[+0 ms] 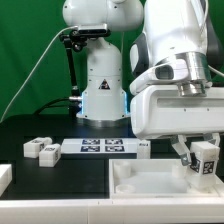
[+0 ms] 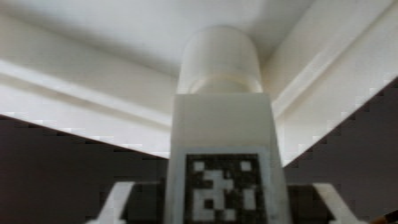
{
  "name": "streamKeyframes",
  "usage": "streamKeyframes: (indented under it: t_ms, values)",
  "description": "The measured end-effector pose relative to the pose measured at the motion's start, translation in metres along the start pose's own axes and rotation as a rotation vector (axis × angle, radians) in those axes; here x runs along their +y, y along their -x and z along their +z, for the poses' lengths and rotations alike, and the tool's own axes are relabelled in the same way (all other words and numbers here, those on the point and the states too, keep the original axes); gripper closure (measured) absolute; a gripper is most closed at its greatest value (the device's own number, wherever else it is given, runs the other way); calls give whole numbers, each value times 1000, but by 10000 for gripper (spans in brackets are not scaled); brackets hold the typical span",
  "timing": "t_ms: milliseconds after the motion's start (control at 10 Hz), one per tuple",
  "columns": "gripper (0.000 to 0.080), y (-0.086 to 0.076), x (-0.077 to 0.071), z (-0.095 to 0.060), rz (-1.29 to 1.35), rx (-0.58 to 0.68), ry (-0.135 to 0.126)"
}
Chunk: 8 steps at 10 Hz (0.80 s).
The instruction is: Assemble one leg
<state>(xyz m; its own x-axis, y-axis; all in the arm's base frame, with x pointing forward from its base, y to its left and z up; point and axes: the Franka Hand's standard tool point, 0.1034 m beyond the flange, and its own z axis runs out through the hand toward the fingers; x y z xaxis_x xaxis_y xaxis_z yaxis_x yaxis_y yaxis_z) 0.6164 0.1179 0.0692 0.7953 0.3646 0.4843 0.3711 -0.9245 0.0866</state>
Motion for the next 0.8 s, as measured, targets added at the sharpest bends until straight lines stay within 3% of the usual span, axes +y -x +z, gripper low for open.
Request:
streamKeyframes:
  t_ms: [200,300,400,800]
  values:
    - [472,0,0,0,0,0,0]
    - [280,0,0,0,0,-1,0]
    - [185,0,0,0,0,-1,0]
    - [151,0,0,0,0,-1,0]
